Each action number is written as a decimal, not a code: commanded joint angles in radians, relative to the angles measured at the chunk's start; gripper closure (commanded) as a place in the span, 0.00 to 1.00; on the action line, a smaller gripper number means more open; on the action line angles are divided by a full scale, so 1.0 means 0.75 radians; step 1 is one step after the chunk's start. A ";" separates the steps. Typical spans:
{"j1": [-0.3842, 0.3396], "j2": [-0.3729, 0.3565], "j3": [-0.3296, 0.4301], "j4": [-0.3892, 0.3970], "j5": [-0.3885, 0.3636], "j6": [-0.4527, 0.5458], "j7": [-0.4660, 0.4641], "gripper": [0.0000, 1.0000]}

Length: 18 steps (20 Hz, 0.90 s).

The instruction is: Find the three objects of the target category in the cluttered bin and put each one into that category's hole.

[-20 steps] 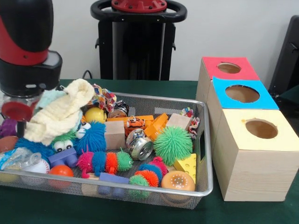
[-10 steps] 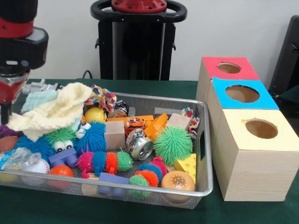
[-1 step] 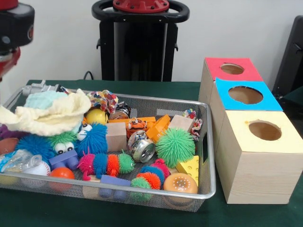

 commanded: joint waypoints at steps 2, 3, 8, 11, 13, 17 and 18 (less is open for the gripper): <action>-0.002 -0.074 -0.074 0.019 0.113 0.262 0.250 1.00; -0.003 -0.078 -0.083 0.019 0.122 0.275 0.248 1.00; -0.002 -0.133 -0.114 0.140 0.162 0.199 0.237 1.00; -0.018 -0.166 -0.124 0.196 0.178 0.146 0.192 1.00; -0.059 -0.187 -0.104 0.216 0.189 0.119 0.111 1.00; -0.145 -0.205 -0.086 0.177 0.187 0.168 -0.015 1.00; -0.170 -0.210 -0.082 0.167 0.185 0.181 -0.045 1.00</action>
